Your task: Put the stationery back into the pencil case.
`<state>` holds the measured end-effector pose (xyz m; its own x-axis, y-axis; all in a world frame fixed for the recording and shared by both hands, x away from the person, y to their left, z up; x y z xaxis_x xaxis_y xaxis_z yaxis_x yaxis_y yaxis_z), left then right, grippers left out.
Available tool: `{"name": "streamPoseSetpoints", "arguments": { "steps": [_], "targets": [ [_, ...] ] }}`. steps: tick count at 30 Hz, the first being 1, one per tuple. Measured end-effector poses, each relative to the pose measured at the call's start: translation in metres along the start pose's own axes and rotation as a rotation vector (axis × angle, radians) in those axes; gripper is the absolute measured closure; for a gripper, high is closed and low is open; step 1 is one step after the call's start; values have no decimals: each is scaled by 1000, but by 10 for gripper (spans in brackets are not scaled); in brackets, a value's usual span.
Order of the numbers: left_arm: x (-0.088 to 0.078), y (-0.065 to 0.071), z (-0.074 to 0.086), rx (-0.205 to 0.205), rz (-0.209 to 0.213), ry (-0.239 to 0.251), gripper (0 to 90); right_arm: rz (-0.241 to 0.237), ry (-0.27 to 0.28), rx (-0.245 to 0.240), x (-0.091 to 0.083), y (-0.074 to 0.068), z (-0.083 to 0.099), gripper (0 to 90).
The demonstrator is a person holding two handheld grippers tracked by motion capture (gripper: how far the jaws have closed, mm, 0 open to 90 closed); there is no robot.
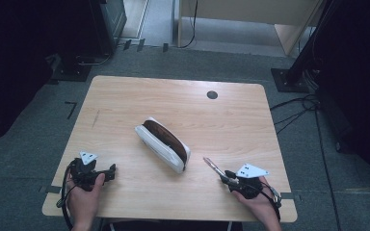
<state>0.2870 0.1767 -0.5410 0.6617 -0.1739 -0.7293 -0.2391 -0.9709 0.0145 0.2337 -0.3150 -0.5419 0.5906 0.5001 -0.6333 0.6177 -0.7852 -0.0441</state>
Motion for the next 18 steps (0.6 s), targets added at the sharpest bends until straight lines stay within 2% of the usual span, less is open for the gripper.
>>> {"name": "streamPoseSetpoints", "arguments": {
  "steps": [6, 10, 18],
  "targets": [
    [0, 0, 0, 0, 0, 0, 0, 16, 0, 10, -9, -2, 8, 718],
    [0, 0, 0, -1, 0, 0, 0, 42, -2, 4, -10, -4, 9, 762],
    [0, 0, 0, -1, 0, 0, 0, 82, 2, 28, -10, -8, 8, 811]
  ]
}}
Point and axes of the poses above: each handheld gripper's, and its own axes: x roughly forward along the jaws, z roughly out of its underside, y roughly to its right, the point moved 3 cm from there along x, roughly forward along the jaws, and after that the axes turned 2 degrees about z, right-handed, at the moved point
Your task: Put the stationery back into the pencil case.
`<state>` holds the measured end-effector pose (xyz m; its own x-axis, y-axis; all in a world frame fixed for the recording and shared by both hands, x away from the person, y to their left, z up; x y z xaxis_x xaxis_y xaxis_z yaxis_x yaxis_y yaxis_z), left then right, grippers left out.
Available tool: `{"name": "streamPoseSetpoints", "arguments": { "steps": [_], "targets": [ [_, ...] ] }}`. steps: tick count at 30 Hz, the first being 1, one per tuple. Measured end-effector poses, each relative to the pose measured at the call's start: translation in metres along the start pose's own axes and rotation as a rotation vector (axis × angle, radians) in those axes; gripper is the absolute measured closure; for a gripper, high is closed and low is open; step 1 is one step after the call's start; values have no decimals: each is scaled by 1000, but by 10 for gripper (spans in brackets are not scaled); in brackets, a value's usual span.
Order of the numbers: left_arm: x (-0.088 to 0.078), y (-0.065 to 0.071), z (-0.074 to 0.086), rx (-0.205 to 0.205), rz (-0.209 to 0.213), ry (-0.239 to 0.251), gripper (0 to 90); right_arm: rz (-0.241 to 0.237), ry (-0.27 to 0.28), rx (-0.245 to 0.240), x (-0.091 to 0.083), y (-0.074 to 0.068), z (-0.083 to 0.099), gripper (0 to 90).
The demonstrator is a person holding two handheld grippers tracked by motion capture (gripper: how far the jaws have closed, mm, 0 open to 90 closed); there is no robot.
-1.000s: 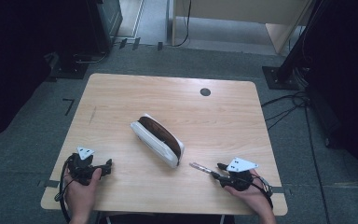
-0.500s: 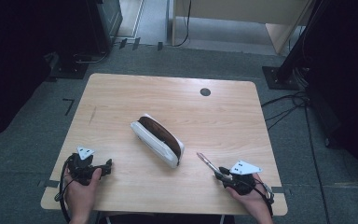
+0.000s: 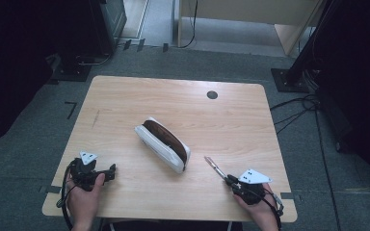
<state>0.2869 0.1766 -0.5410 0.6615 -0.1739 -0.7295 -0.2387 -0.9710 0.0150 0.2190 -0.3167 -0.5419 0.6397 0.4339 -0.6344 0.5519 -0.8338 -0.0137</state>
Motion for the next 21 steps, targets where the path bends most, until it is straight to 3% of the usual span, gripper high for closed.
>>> {"name": "streamPoseSetpoints", "arguments": {
  "steps": [4, 10, 21],
  "targets": [
    [0, 0, 0, 1, 0, 0, 0, 8, 9, 30, 1, -1, -2, 813],
    [0, 0, 0, 0, 0, 0, 0, 8, 69, 85, -2, -1, -18, 814],
    [0, 0, 0, 0, 0, 0, 0, -32, 145, 84, -15, -18, -65, 813]
  ]
}}
Point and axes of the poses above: each handheld gripper's, and its own axes: x roughly forward along the jaws, z roughly out of its underside, y roughly to its right, the point moved 3 cm from there along x, roughly forward along the jaws, and after that the axes turned 2 degrees about z, right-handed, at the moved point
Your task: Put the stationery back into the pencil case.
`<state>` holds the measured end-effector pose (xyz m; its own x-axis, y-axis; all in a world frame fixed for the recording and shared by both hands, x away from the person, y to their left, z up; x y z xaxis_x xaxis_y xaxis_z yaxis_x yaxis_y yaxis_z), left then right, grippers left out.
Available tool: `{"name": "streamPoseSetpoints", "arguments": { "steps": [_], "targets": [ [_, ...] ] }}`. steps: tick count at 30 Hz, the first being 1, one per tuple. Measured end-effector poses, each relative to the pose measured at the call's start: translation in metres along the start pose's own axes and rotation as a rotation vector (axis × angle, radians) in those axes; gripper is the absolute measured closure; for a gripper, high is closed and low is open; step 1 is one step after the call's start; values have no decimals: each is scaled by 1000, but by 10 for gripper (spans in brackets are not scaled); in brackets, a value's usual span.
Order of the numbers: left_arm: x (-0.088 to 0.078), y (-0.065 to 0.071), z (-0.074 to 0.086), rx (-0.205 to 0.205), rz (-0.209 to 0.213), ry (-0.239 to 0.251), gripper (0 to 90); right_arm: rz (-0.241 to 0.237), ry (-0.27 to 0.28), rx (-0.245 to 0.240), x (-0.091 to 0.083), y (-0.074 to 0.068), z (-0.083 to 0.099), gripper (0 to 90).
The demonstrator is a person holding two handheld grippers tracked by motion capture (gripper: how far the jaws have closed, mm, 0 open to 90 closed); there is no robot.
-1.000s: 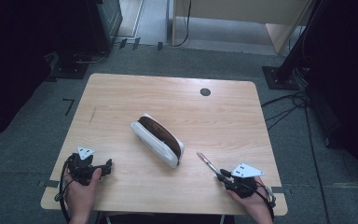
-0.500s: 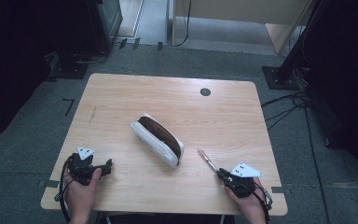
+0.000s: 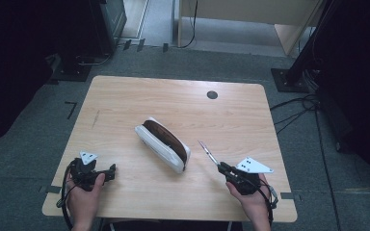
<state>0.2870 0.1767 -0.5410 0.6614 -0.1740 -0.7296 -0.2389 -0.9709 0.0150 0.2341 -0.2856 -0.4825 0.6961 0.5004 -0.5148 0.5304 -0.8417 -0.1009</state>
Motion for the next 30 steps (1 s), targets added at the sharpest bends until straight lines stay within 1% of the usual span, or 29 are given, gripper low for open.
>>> {"name": "streamPoseSetpoints", "arguments": {
  "steps": [2, 5, 9, 10, 15, 19, 24, 30],
  "targets": [
    [0, 0, 0, 0, 0, 0, 0, -6, 20, -4, -1, -3, -7, 813],
    [0, 0, 0, 0, 0, 0, 0, -8, 31, -1, -1, -8, -16, 813],
    [0, 0, 0, 0, 0, 0, 0, -16, 43, -19, 1, -13, -26, 813],
    [0, 0, 0, 0, 0, 0, 0, -20, 43, -11, 2, -15, -28, 813],
    [0, 0, 0, 0, 0, 0, 0, -42, 60, -5, 6, -23, -40, 813],
    [0, 0, 0, 0, 0, 0, 0, -54, 83, -8, 10, -31, -51, 813],
    [0, 0, 0, 0, 0, 0, 0, -72, 99, -31, 18, -42, -63, 813],
    [0, 0, 0, 0, 0, 0, 0, -99, 95, -43, 31, -56, -74, 813]
  ]
}}
Point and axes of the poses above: each handheld gripper's, and its own axes: x roughly forward along the jaws, z roughly out of its underside, y roughly to its right, the point moved 3 cm from there along x, roughly forward along the jaws, and after that the axes turned 2 degrees about z, right-handed, at the moved point
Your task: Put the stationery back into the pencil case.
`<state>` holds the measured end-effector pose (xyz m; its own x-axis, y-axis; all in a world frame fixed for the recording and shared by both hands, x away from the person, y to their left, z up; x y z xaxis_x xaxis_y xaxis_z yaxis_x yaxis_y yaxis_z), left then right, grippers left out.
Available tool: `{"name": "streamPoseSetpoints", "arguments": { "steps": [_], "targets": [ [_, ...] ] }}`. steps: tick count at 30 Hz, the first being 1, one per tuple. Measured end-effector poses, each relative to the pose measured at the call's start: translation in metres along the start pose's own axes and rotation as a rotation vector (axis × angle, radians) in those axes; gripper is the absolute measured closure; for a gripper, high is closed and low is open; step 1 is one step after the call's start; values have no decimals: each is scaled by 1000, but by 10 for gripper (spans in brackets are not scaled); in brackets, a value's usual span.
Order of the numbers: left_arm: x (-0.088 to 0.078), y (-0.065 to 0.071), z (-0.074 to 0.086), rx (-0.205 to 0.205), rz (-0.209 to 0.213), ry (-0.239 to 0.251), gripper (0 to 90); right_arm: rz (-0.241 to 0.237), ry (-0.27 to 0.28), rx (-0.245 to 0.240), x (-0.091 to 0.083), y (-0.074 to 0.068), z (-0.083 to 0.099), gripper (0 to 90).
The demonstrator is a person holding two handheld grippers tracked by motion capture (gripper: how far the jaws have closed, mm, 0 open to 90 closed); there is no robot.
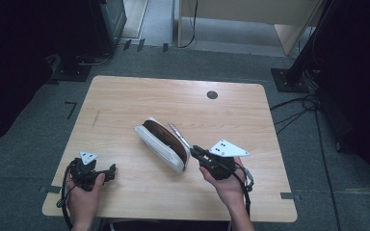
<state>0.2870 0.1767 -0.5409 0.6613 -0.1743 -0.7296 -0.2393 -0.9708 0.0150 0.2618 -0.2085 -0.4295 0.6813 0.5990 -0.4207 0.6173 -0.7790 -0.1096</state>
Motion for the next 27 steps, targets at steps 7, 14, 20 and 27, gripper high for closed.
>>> {"name": "streamPoseSetpoints", "arguments": {
  "steps": [7, 14, 20, 27],
  "targets": [
    [0, 0, 0, 1, 0, 0, 0, -17, -7, 16, 18, -11, -7, 813],
    [0, 0, 0, -1, 0, 1, 0, -36, -22, 29, 38, -15, -10, 812],
    [0, 0, 0, 1, 0, -1, 0, -48, -30, 32, 47, -14, -15, 812],
    [0, 0, 0, 0, 0, -1, 0, -57, -32, 19, 50, -14, -20, 810]
  ]
}}
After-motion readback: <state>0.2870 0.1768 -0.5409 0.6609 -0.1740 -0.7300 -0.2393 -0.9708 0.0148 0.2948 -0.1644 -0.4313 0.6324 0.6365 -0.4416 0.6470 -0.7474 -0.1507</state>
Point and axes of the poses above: each handheld gripper's, and its own axes: x roughly forward along the jaws, z roughly out of its underside, y roughly to its right, the point moved 3 cm from there along x, roughly forward along the jaws, and after that the axes turned 2 degrees about z, right-handed, at the moved point
